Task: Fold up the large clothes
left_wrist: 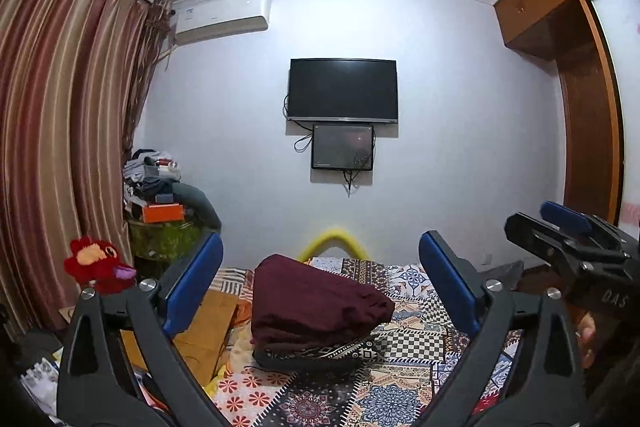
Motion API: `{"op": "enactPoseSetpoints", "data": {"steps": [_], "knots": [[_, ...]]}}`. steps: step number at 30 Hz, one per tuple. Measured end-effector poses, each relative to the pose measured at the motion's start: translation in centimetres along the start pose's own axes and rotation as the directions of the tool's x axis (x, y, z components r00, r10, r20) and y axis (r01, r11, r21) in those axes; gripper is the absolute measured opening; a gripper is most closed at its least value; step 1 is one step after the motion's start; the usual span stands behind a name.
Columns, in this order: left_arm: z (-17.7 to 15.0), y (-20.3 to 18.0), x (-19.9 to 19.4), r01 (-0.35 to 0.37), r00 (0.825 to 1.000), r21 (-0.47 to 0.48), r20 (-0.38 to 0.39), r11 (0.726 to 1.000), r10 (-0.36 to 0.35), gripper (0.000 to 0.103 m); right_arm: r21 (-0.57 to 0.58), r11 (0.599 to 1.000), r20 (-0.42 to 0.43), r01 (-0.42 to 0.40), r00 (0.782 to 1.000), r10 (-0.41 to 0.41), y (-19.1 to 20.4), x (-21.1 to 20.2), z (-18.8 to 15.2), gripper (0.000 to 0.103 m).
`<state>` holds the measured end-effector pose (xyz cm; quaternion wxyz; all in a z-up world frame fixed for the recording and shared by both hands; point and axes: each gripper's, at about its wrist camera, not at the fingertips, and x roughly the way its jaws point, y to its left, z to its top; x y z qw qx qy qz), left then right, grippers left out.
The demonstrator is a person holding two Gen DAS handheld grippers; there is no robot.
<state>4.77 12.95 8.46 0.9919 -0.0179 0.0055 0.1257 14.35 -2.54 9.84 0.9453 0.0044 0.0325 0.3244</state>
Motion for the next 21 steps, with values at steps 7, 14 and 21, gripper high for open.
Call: {"op": "enactPoseSetpoints", "data": {"steps": [7,14,21], "knots": [[-0.3,0.2,-0.2,-0.021,1.0,0.003,0.005,1.0,0.021,0.103,0.026,1.0,-0.017,0.009,1.0,-0.009,-0.6,0.1,-0.1,0.102],[-0.7,0.2,-0.2,-0.025,1.0,0.008,0.004,1.0,0.025,0.103,0.018,1.0,-0.027,0.014,1.0,-0.014,-0.3,-0.6,-0.8,0.102],[-1.2,-0.2,0.2,-0.023,1.0,0.019,-0.009,1.0,0.023,0.103,0.017,1.0,-0.036,0.016,0.999,-0.015,-0.4,-0.7,-0.8,0.102]]}}
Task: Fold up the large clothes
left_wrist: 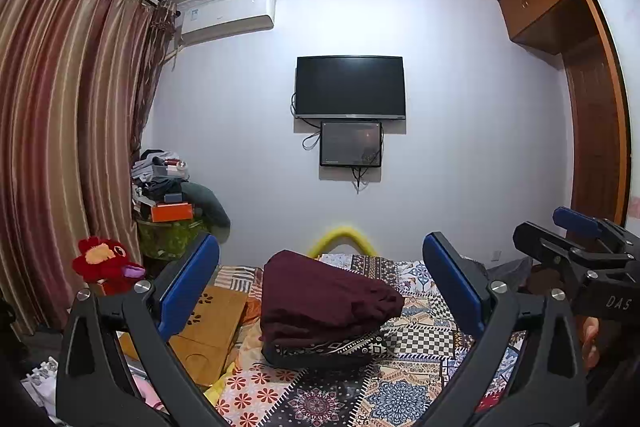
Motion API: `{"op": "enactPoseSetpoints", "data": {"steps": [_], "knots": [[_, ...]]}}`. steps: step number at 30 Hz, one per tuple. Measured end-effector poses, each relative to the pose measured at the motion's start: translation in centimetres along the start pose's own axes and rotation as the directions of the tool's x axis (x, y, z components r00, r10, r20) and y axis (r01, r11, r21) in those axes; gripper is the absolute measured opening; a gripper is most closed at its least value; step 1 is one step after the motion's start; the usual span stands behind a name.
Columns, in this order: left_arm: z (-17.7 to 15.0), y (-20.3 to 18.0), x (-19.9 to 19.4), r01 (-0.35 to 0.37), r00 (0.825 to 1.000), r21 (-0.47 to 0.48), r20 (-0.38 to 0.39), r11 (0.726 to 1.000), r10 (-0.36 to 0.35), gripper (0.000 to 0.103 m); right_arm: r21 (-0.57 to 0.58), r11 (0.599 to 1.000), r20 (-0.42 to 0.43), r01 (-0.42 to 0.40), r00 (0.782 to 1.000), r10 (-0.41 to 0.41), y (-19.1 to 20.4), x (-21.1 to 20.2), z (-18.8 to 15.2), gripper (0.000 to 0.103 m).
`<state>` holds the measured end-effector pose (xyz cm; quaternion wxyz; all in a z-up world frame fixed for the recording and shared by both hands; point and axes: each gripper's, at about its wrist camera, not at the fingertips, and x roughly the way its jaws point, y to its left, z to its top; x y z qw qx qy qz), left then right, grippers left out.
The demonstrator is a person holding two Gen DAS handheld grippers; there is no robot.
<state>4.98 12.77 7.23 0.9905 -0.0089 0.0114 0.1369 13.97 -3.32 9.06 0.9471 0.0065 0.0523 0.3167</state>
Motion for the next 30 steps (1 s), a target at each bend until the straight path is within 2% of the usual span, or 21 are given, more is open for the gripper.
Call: {"op": "enactPoseSetpoints", "data": {"steps": [30], "knots": [[-1.1,0.6,1.2,0.01,0.998,-0.018,-0.056,1.0,-0.011,0.103,-0.008,1.0,-0.042,0.012,0.999,-0.012,0.1,0.1,0.2,0.102]]}}
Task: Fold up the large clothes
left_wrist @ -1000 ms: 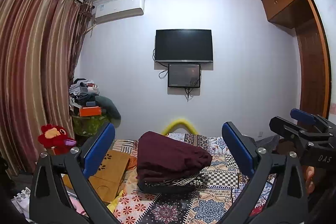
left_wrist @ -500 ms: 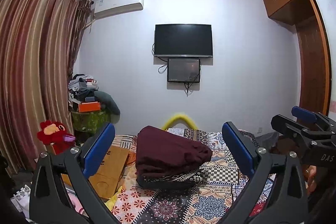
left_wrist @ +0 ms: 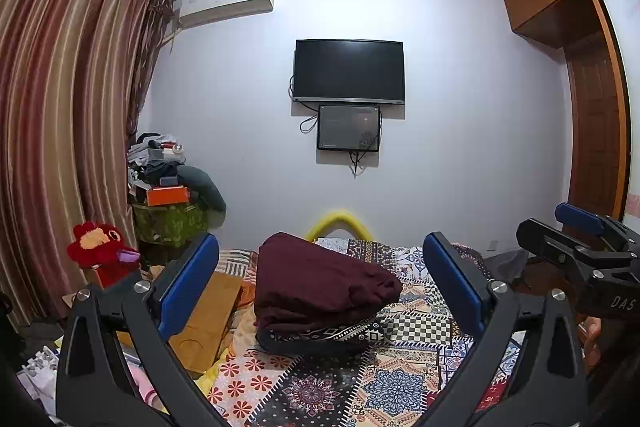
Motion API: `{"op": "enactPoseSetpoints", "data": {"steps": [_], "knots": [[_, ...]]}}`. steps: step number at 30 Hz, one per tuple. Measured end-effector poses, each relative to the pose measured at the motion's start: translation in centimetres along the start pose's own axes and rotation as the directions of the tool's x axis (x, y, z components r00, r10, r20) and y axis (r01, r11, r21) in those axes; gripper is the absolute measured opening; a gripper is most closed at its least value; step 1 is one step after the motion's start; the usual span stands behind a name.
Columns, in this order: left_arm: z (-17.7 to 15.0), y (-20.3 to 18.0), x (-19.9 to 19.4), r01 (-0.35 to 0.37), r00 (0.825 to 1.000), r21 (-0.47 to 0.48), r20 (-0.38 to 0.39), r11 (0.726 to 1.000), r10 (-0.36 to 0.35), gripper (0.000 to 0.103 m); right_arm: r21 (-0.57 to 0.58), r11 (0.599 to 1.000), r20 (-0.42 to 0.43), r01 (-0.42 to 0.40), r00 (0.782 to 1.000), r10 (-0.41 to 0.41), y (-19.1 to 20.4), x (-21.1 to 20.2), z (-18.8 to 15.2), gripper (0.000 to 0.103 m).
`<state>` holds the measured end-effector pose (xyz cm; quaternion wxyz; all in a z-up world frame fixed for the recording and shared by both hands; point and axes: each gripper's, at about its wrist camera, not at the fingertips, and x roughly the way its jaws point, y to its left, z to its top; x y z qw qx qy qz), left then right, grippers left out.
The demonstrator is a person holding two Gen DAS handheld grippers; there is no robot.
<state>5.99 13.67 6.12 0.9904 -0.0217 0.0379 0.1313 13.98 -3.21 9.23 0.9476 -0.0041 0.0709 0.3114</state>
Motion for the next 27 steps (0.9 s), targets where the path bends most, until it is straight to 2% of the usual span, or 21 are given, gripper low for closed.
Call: {"op": "enactPoseSetpoints", "data": {"steps": [6,15,27], "knots": [[-0.06,0.02,0.0,0.004,1.0,-0.002,0.002,1.0,-0.004,0.103,0.005,1.0,-0.001,0.001,1.0,-0.001,-0.16,0.01,0.07,0.103],[-0.31,0.09,0.25,0.057,0.998,0.006,-0.01,0.998,-0.057,0.103,0.013,1.0,0.005,0.009,1.0,-0.009,-0.56,-0.01,-0.13,0.103],[-0.5,-0.2,0.49,0.057,0.998,0.005,-0.016,0.998,-0.057,0.103,0.015,1.0,0.001,0.011,1.0,-0.011,-0.51,0.08,-0.26,0.103]]}}
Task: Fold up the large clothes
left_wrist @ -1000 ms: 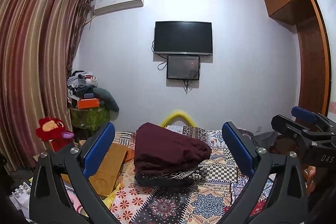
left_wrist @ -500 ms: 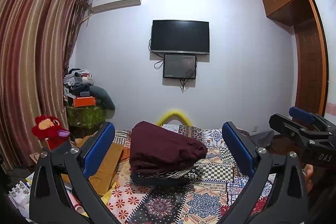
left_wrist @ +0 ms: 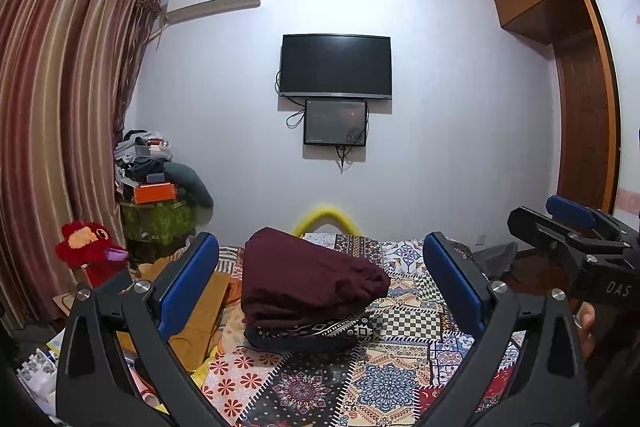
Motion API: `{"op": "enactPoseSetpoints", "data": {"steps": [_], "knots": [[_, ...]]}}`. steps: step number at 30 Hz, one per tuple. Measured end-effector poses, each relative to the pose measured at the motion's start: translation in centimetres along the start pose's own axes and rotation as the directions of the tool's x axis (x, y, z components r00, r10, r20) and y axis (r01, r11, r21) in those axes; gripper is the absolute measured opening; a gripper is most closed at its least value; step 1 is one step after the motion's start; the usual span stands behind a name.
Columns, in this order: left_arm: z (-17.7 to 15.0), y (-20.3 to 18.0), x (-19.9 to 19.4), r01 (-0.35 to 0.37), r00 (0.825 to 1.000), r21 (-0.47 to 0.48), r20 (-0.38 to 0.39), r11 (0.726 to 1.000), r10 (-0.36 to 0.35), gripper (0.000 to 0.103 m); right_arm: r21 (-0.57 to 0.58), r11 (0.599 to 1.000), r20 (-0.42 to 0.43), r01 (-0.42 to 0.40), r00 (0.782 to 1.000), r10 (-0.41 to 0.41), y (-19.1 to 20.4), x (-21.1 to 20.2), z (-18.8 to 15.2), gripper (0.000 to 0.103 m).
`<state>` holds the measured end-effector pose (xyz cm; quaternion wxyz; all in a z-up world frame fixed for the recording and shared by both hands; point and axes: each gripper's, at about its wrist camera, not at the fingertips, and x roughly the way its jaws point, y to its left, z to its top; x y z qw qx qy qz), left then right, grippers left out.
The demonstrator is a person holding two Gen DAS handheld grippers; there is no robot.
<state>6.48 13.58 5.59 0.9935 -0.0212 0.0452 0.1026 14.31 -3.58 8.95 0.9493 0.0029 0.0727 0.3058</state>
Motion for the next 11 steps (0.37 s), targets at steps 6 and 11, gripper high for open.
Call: {"op": "enactPoseSetpoints", "data": {"steps": [6,11], "knots": [[-0.14,0.12,-0.17,-0.006,1.0,0.0,0.007,1.0,0.006,0.103,-0.002,1.0,0.001,0.006,1.0,-0.006,-0.04,0.03,-0.04,0.103],[-0.12,0.43,-0.19,-0.01,1.0,-0.01,0.007,1.0,0.01,0.103,-0.004,1.0,-0.001,0.005,1.0,-0.005,0.04,0.03,-0.05,0.103]]}}
